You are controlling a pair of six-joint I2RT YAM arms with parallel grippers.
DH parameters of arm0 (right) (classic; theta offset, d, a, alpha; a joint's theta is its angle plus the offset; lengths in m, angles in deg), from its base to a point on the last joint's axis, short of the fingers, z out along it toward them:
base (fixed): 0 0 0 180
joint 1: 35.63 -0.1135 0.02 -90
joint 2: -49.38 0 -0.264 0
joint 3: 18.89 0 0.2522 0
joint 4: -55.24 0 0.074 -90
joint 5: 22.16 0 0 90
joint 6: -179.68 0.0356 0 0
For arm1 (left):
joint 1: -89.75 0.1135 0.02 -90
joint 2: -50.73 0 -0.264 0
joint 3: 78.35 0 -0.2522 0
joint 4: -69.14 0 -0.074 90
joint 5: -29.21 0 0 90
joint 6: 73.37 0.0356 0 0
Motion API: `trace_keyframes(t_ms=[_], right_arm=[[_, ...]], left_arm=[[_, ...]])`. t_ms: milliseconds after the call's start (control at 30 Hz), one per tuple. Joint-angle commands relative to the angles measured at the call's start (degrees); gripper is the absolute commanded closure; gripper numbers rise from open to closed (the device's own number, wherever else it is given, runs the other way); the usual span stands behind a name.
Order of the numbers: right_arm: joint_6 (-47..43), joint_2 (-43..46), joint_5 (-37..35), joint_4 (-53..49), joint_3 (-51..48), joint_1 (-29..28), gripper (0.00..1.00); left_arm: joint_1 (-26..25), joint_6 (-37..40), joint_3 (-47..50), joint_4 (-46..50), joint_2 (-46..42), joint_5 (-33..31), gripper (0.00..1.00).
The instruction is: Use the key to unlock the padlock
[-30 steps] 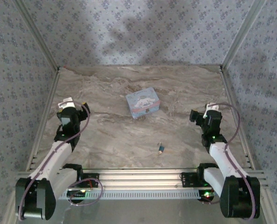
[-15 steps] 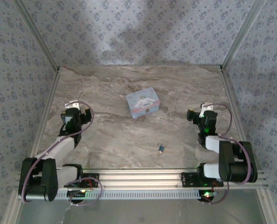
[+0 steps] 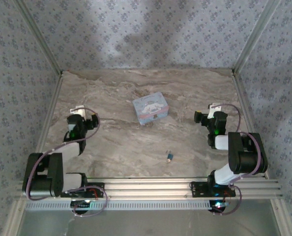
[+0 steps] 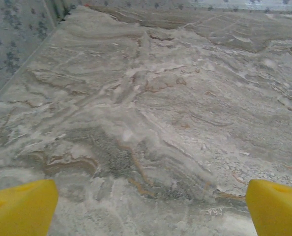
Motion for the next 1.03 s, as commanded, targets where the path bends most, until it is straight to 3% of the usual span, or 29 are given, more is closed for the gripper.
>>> trace_keyframes(t_ms=[0, 233, 400, 1000], right_arm=[[-1.05, -0.01, 0.42, -0.81, 0.63, 0.11, 0.00], [-1.45, -0.04, -0.52, -0.94, 0.71, -0.55, 0.00], [-1.83, -0.05, -1.25, -1.03, 0.76, -1.01, 0.00], [-1.85, -0.14, -1.45, -1.12, 0.88, -1.10, 0.00]], left_arm=[[0.31, 3.73, 0.04, -8.04, 2.03, 3.99, 0.02], [1.14, 4.37, 1.19, -21.44, 13.57, 5.64, 0.02], [3.63, 1.74, -4.56, -10.29, 13.76, 7.11, 0.02], [3.38, 1.98, -4.44, -10.85, 13.85, 6.51, 0.02]])
